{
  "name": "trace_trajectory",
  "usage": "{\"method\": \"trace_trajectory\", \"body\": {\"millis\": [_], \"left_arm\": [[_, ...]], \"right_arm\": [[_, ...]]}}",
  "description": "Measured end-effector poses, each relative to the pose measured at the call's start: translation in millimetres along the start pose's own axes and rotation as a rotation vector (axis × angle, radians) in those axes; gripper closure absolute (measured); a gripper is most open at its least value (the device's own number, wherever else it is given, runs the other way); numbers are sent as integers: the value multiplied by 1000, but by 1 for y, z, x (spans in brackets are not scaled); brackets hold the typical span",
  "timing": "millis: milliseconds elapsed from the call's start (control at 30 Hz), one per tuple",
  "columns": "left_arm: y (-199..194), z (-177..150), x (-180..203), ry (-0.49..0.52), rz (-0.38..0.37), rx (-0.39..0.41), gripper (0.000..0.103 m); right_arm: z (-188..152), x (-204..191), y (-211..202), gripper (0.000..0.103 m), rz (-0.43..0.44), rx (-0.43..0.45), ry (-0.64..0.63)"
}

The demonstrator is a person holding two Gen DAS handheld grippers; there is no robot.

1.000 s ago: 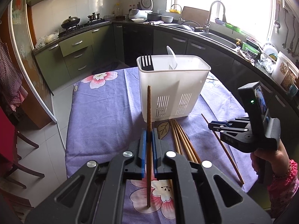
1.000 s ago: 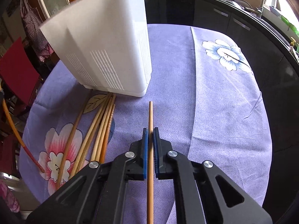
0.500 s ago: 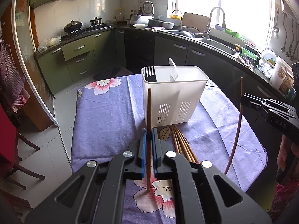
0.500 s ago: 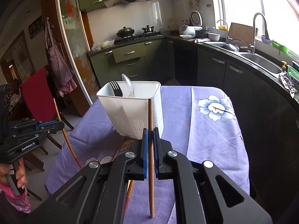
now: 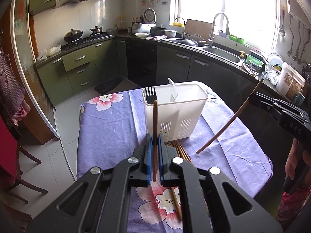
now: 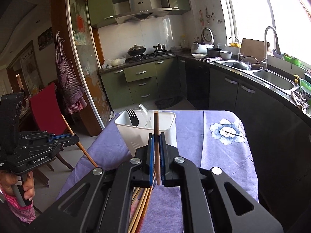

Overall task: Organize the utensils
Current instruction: 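Insert both held chopsticks upright into the white holder and open both grippers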

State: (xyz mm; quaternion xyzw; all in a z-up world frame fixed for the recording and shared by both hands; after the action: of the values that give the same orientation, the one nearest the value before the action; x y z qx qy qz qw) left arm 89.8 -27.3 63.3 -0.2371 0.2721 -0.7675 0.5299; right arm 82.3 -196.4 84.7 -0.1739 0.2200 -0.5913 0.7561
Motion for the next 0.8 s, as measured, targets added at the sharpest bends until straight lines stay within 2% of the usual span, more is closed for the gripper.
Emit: {"method": "trace_trajectory", "body": {"millis": [400, 567, 800], "left_arm": [[-24, 51, 17, 39, -70, 40, 97], [-34, 80, 26, 54, -104, 69, 97], [-44, 124, 23, 37, -91, 158, 97]], "right_arm": [[50, -22, -26, 97, 75, 22, -58], [86, -33, -50, 97, 85, 83, -86], [145, -36, -65, 97, 64, 181, -77]]}}
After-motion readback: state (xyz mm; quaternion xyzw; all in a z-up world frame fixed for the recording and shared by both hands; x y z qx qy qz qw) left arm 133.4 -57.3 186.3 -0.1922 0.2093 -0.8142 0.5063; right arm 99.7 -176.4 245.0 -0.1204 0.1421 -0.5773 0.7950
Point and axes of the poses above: each gripper's, at about its wrist camera, not at the fingertips, and y roughly the way its jaws point, x to its right, z to its top, the point moved 2 cm from there along y, roughly the way its jaws point, and after that the axes turned 5 degrees about -z, right-handed, at the moved point
